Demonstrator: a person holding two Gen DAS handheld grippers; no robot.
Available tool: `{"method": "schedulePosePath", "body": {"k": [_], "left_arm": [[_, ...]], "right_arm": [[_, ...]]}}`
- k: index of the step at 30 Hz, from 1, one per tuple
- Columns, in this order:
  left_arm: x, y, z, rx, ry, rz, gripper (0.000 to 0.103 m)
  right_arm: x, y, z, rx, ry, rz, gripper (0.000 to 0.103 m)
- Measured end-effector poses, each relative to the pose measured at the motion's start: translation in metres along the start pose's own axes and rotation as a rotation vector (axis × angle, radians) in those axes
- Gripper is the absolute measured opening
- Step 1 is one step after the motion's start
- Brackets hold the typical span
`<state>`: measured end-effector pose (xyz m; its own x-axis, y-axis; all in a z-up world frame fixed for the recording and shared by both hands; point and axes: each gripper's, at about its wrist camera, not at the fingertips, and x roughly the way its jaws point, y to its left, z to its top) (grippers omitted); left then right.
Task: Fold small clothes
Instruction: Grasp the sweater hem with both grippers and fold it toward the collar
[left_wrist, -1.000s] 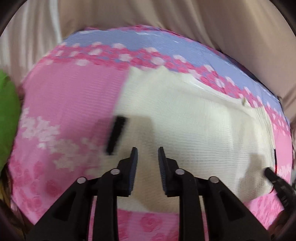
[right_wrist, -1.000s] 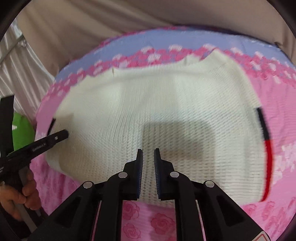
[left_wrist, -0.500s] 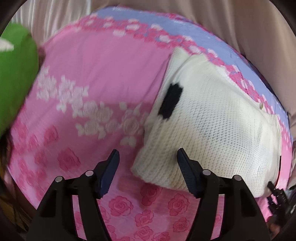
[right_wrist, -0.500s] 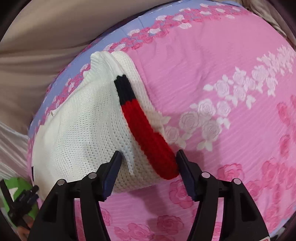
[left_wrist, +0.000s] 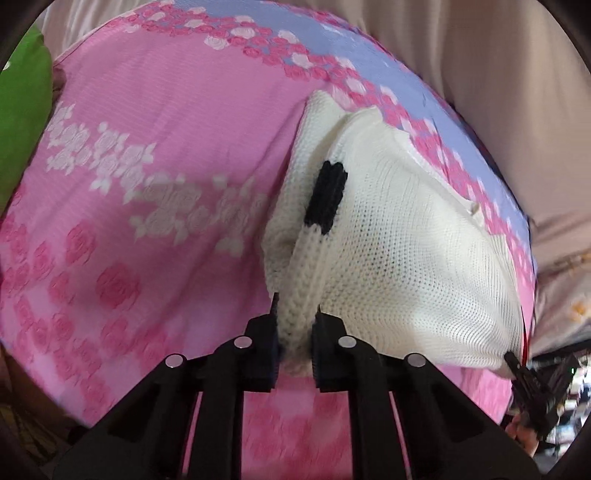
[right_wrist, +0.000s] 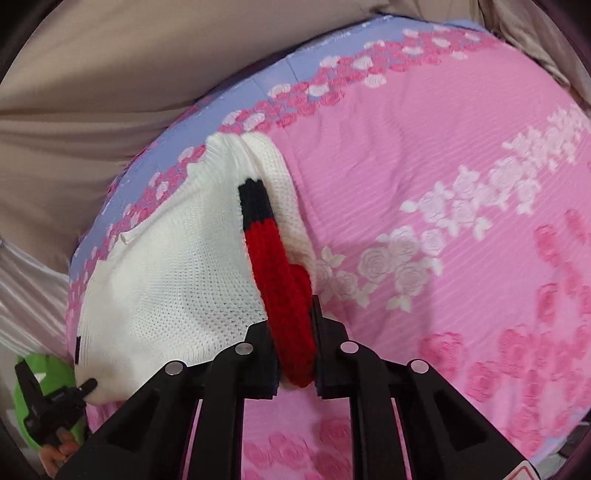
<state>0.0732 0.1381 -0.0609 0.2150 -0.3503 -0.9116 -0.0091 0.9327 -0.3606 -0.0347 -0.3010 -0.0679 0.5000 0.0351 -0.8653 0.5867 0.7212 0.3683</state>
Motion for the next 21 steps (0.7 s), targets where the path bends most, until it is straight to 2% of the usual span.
{"method": "schedulePosePath", "body": {"k": [4,6,7,8,9,10,11,12,13,15,16,18,21], "left_arm": [[0.007,0.020,-0.041,0.023,0.144,0.009,0.013],[0.020,0.033,-0.052,-0.005,0.214,-0.002,0.014],[0.020,0.038,-0.051,-0.033,0.213,-0.026,0.016],[0.014,0.038,-0.048,-0.035,0.188,-0.034,0.017],[0.004,0.034,-0.044,-0.015,0.149,-0.026,0.018],[-0.005,0.031,-0.041,0.009,0.106,-0.018,0.026],[-0.017,0.026,-0.036,0.039,0.045,-0.002,0.036],[-0.024,0.024,-0.031,0.051,0.001,0.016,0.052],[-0.030,0.021,-0.026,0.054,-0.050,0.031,0.062],[-0.028,0.016,-0.013,0.047,-0.085,0.027,0.063],[-0.021,0.015,-0.008,0.034,-0.076,0.024,0.063],[-0.003,0.015,-0.002,-0.013,-0.051,-0.005,0.063],[0.020,0.016,0.005,-0.068,-0.019,-0.012,0.063]], "right_arm": [[-0.027,-0.021,-0.020,-0.030,0.065,-0.069,0.012],[-0.020,-0.040,-0.041,-0.033,0.148,-0.111,0.013],[-0.014,-0.047,-0.049,-0.033,0.180,-0.121,0.014],[-0.003,-0.054,-0.059,-0.032,0.236,-0.126,0.016],[0.000,-0.058,-0.064,-0.023,0.255,-0.129,0.024],[-0.004,-0.059,-0.065,-0.001,0.239,-0.132,0.028],[-0.014,-0.058,-0.059,0.025,0.202,-0.142,0.030],[-0.024,-0.054,-0.053,0.032,0.156,-0.151,0.030],[-0.040,-0.044,-0.042,0.007,0.081,-0.173,0.030],[-0.059,-0.015,-0.026,-0.114,-0.039,-0.237,0.030],[-0.062,0.006,-0.017,-0.185,-0.067,-0.205,0.027],[-0.053,0.043,-0.010,-0.285,-0.041,-0.126,0.003],[-0.021,0.102,-0.014,-0.417,0.043,0.018,0.000]]}}
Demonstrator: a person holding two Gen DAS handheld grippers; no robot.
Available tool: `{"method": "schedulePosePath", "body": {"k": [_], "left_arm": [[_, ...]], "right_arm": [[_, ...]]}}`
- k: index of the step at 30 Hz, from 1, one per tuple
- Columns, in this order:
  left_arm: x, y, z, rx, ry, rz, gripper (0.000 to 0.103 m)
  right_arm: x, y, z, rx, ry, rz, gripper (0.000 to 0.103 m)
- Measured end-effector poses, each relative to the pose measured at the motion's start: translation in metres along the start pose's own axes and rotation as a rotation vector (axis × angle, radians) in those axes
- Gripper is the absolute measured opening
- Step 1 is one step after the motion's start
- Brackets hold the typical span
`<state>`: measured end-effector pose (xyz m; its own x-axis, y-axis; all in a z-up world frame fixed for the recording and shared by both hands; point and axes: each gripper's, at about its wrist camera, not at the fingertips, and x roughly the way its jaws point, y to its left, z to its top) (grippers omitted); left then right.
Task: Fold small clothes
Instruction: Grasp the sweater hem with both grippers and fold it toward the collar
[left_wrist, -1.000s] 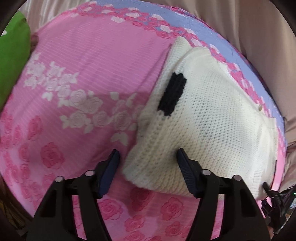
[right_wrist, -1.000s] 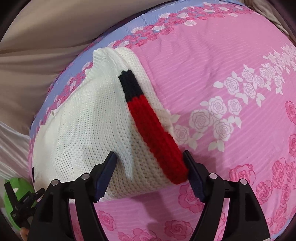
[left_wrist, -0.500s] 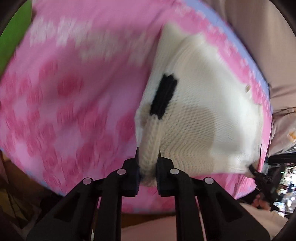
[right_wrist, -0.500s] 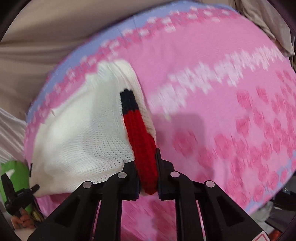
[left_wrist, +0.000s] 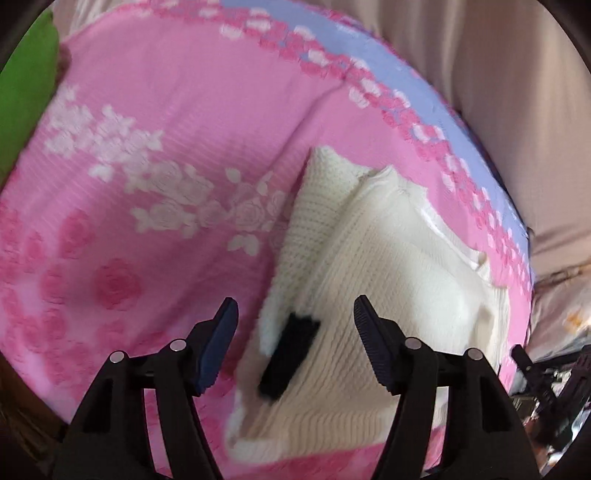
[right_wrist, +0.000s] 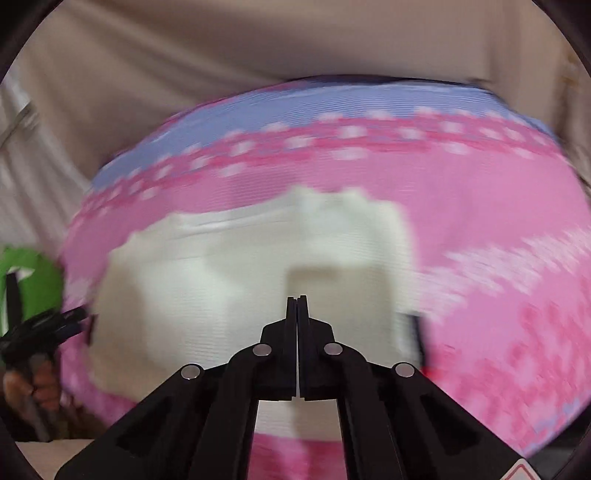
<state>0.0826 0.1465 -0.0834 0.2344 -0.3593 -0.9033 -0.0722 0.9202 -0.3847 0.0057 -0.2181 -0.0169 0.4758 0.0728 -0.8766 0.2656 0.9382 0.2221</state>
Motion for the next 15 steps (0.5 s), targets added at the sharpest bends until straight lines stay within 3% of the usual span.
{"method": "schedulePosePath", "body": {"k": [3,7,10,13,14,15], "left_arm": [[0.015,-0.008,0.001,0.001,0.007,0.009,0.063],[0.030,-0.008,0.002,-0.027,0.019,0.019,0.066],[0.032,-0.012,0.004,-0.010,0.002,0.036,0.067],[0.036,-0.016,0.006,-0.002,-0.004,0.047,0.067],[0.036,-0.017,0.007,-0.006,-0.005,0.045,0.062],[0.036,-0.018,0.009,-0.005,0.003,0.013,0.038]], "right_arm": [[0.044,0.048,0.011,-0.086,0.071,0.073,0.000],[0.096,0.080,0.019,-0.148,0.192,0.095,0.000],[0.128,0.086,0.014,-0.156,0.266,0.061,0.000],[0.135,0.080,0.024,-0.110,0.290,0.104,0.000],[0.136,0.079,0.025,-0.111,0.299,0.108,0.000],[0.137,0.079,0.026,-0.116,0.304,0.111,0.000]]}}
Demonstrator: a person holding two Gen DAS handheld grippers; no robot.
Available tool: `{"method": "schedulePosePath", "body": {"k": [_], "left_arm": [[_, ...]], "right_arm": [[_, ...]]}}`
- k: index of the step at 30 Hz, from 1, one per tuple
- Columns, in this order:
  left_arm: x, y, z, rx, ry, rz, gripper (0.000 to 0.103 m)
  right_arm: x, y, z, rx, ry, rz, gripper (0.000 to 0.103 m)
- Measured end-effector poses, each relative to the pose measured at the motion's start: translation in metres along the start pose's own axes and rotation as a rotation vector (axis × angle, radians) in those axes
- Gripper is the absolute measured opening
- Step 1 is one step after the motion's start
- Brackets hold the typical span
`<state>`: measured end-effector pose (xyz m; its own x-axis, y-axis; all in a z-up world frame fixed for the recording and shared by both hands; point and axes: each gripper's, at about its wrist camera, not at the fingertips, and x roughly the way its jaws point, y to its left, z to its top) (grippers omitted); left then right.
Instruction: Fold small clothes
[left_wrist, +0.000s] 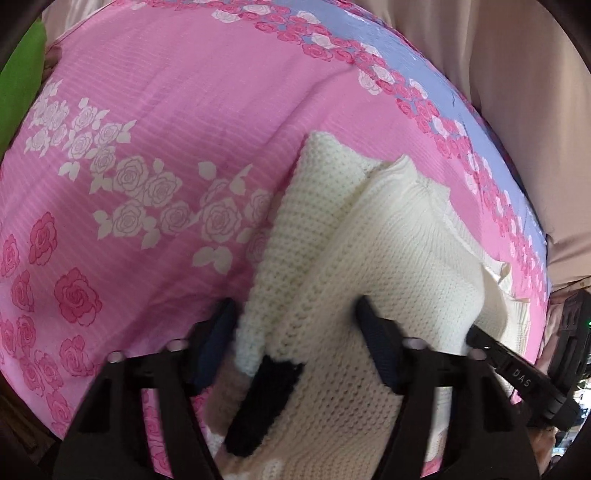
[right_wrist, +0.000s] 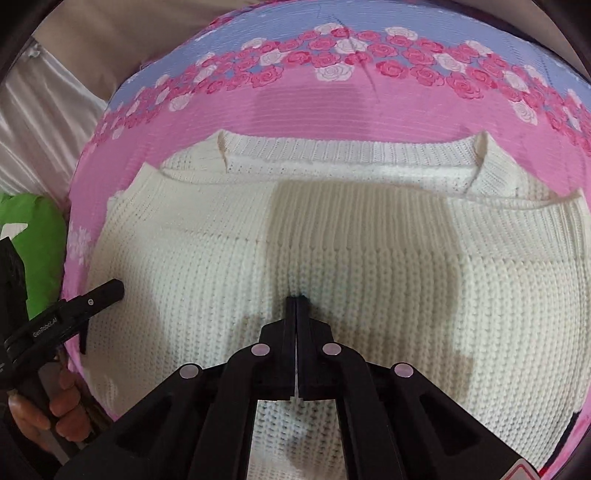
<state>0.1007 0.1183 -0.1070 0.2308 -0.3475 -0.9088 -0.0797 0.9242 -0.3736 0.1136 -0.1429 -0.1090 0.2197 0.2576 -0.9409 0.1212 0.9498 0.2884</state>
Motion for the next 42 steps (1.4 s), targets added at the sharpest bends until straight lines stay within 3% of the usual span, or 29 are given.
{"method": "schedulePosePath", "body": {"k": [1,4,10,13,15,17,18,20,21,25,29,32,34,38,40,41,42], "left_arm": [[-0.003,-0.002,0.001,-0.010,0.014,-0.039,0.028],[-0.025,-0.017,0.002,0.015,-0.025,-0.068,0.022],[-0.079,-0.119,-0.017,0.288,-0.082,-0.214,0.021],[-0.074,-0.179,-0.038,0.444,-0.047,-0.262,0.022],[-0.052,-0.216,-0.056,0.552,0.001,-0.245,0.026],[-0.030,-0.237,-0.072,0.634,0.056,-0.211,0.031],[-0.029,-0.238,-0.074,0.634,0.067,-0.210,0.031],[-0.041,-0.229,-0.074,0.590,0.053,-0.248,0.052],[-0.048,-0.221,-0.072,0.574,0.038,-0.255,0.071],[-0.068,-0.179,-0.060,0.536,-0.004,-0.214,0.075],[-0.055,-0.129,-0.053,0.473,0.032,-0.098,0.074],[-0.055,-0.108,-0.050,0.427,0.039,-0.065,0.074],[-0.063,-0.098,-0.051,0.420,0.019,-0.073,0.074],[-0.073,-0.094,-0.055,0.452,-0.012,-0.066,0.075],[-0.076,-0.097,-0.057,0.473,-0.019,-0.075,0.075],[-0.077,-0.100,-0.058,0.482,-0.024,-0.078,0.075],[-0.078,-0.104,-0.060,0.494,-0.027,-0.082,0.075]], "right_arm": [[0.001,-0.001,0.001,-0.001,0.003,0.004,0.000],[0.003,-0.009,0.004,0.029,0.006,0.035,0.000],[0.002,-0.023,-0.002,0.088,-0.012,0.103,0.000],[-0.012,-0.032,-0.009,0.135,-0.028,0.139,0.000],[-0.036,-0.043,-0.020,0.165,-0.070,0.133,0.010],[-0.055,-0.062,-0.034,0.198,-0.099,0.110,0.010],[-0.064,-0.076,-0.043,0.226,-0.110,0.094,0.010],[-0.082,-0.102,-0.061,0.285,-0.131,0.045,0.014],[-0.091,-0.113,-0.070,0.305,-0.140,0.014,0.018],[-0.124,-0.134,-0.093,0.351,-0.184,-0.031,0.044],[-0.134,-0.133,-0.092,0.396,-0.215,0.106,0.070],[-0.111,-0.116,-0.076,0.416,-0.169,0.200,0.072],[-0.091,-0.101,-0.064,0.406,-0.114,0.203,0.072],[-0.061,-0.080,-0.049,0.338,-0.029,0.040,0.072],[-0.062,-0.071,-0.046,0.305,-0.046,0.044,0.043],[-0.065,-0.065,-0.043,0.291,-0.047,0.103,0.024],[-0.071,-0.062,-0.041,0.295,-0.060,0.130,0.020]]}}
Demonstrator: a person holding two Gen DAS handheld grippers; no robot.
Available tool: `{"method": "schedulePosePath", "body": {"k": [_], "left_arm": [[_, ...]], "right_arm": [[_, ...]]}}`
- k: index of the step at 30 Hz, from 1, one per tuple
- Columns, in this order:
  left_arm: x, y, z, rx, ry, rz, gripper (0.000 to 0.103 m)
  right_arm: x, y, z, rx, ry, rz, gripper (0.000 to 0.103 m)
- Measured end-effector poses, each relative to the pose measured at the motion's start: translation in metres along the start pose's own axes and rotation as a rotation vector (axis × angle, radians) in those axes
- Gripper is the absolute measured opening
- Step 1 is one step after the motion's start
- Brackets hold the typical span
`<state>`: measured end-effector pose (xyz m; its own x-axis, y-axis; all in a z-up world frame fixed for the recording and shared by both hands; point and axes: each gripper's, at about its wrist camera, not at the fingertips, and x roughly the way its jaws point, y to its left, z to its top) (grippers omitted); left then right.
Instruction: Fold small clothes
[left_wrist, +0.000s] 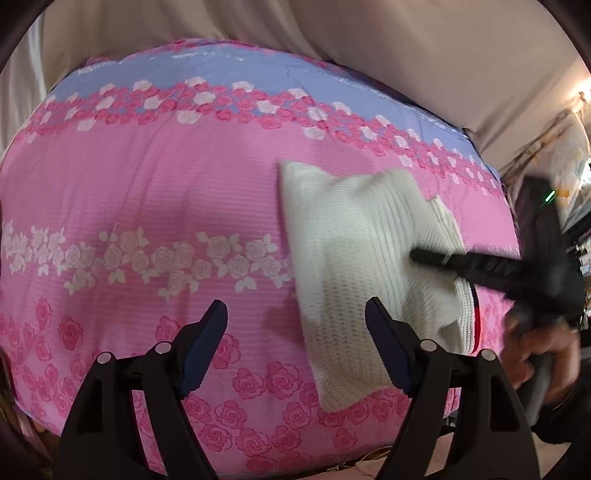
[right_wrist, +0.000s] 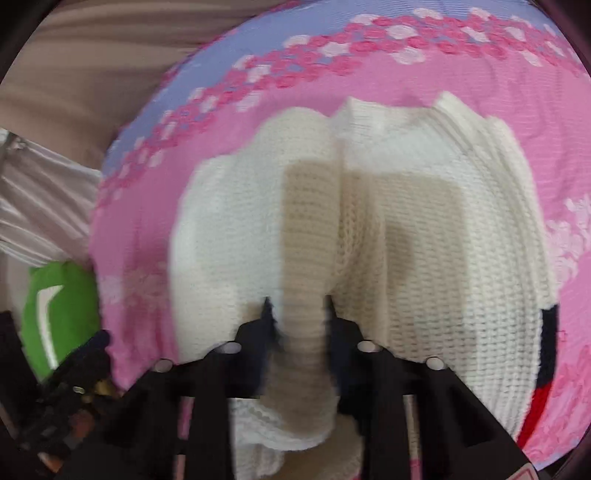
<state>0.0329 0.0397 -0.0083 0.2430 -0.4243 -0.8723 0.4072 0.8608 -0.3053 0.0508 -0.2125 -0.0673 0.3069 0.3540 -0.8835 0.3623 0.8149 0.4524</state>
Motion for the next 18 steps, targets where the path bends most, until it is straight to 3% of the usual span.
{"method": "schedulePosePath", "body": {"k": [5,7,9,11,13,15,18], "left_arm": [[0.001,-0.026,0.000,0.109,-0.006,0.011,0.079],[0.005,-0.035,-0.001,0.145,0.000,0.016,0.079],[0.011,-0.047,-0.002,0.190,0.005,0.026,0.079],[0.018,-0.057,-0.002,0.225,0.004,0.027,0.079],[0.025,-0.063,0.000,0.239,0.012,0.048,0.079],[0.029,-0.067,0.003,0.244,0.009,0.066,0.079],[0.031,-0.073,0.006,0.229,0.007,0.055,0.079]], "right_arm": [[-0.070,0.010,0.007,-0.031,-0.129,0.220,0.016],[-0.101,0.001,0.003,-0.042,-0.197,0.190,0.016],[-0.114,-0.026,-0.002,-0.036,-0.226,0.075,0.016],[-0.091,-0.068,-0.005,0.007,-0.172,-0.084,0.017],[-0.052,-0.110,-0.007,0.075,-0.078,-0.174,0.018],[-0.051,-0.128,-0.013,0.163,-0.123,-0.075,0.022],[-0.083,-0.113,-0.022,0.150,-0.193,-0.077,0.032]]}}
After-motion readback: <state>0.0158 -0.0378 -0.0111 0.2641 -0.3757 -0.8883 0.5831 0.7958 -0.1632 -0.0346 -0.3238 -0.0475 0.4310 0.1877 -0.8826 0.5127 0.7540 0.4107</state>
